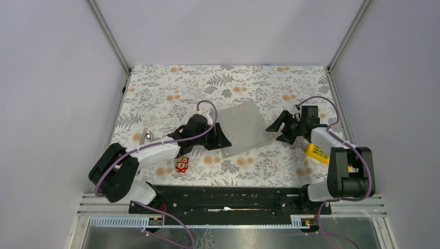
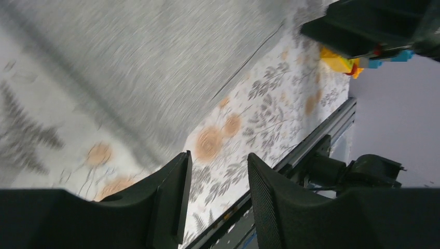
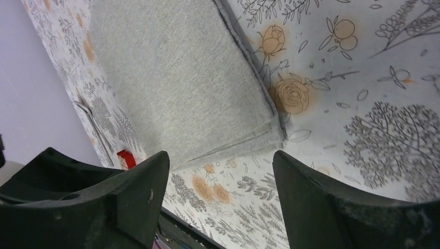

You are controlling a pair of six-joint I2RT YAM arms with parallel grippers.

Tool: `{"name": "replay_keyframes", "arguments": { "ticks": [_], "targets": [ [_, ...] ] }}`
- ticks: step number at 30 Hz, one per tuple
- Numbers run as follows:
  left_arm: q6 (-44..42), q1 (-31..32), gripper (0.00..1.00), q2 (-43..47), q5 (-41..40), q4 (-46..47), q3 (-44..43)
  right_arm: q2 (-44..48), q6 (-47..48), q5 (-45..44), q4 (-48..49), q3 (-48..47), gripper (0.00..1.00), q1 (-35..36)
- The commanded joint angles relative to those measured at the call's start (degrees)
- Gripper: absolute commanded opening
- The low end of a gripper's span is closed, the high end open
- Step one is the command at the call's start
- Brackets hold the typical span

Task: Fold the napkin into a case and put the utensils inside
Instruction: Pick up the top corner of the square-folded napkin from the center of the board.

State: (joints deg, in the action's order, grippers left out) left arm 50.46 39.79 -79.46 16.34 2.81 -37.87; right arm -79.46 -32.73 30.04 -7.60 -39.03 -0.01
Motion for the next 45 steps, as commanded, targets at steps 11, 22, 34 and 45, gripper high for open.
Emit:
{"name": "replay_keyframes", "arguments": {
  "ticks": [11,22,34,45],
  "targets": [
    [-3.4,-0.2,0.38,-18.1,6.3,11.5,-6.4,-9.8,-0.2,5.0,11.3,-1.5,0.69,-1.8],
    [-2.7,-0.2,0.41,-13.9,3.1,10.1,-0.6,-13.0,-0.2,7.2,12.9,-0.7,0.61,-1.8],
    [-1.3,-0.2,0.42,-8.5,3.5,9.7,-0.7,-12.4,0.2,7.4,12.8,-0.1,0.49,-1.8],
    [-0.1,-0.2,0.40,-11.1,3.4,12.8,1.2,-12.3,0.8,9.2,13.4,-0.7,0.16,-1.7]
  ]
}}
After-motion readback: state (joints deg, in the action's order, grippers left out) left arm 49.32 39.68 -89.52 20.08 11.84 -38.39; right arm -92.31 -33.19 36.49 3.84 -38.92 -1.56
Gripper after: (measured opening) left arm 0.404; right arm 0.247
